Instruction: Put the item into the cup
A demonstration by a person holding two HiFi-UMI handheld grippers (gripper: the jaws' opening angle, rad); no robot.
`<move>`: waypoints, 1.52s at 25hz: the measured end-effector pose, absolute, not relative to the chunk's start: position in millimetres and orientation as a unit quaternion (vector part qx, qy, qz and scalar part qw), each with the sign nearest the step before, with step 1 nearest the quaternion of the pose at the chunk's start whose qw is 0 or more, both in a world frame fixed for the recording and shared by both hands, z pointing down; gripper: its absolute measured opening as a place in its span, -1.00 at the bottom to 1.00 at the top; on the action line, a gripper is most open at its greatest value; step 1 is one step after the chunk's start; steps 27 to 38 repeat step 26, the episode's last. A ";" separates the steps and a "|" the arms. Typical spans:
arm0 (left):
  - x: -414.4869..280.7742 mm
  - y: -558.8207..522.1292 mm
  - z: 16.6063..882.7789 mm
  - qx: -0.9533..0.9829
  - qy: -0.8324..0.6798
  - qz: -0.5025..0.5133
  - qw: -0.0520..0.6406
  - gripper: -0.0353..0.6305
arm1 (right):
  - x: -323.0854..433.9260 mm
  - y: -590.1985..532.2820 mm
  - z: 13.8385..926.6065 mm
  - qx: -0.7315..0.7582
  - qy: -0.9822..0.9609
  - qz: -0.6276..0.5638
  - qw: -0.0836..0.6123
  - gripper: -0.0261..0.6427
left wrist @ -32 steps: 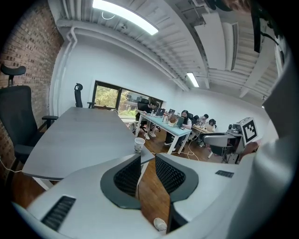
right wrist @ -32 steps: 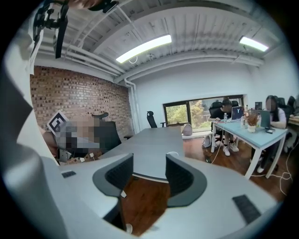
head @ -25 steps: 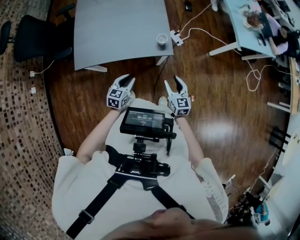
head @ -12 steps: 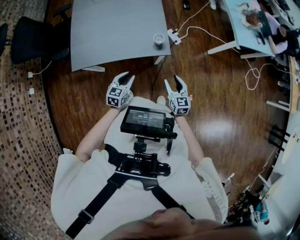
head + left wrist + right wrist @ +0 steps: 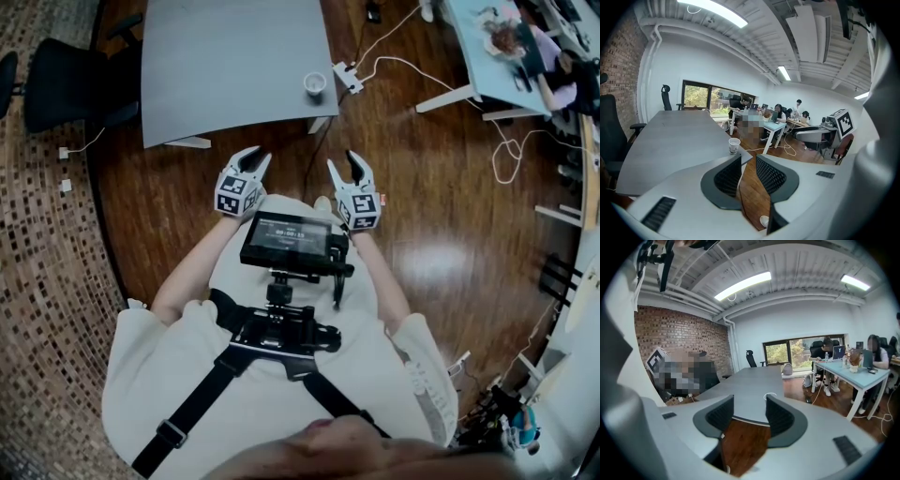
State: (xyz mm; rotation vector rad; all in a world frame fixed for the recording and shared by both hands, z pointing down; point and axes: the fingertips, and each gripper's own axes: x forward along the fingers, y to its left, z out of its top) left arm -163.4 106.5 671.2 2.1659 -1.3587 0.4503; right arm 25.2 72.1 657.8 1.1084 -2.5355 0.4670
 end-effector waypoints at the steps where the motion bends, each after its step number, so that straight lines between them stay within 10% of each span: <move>1: -163.9 106.4 670.3 0.803 -0.504 0.168 0.269 -0.59 | 24.0 72.5 656.5 0.389 -0.891 0.163 0.168 -0.24; 38: -215.9 110.1 676.9 0.802 -0.500 0.147 0.291 -0.59 | 19.2 46.9 646.8 0.412 -0.888 0.085 0.184 -0.25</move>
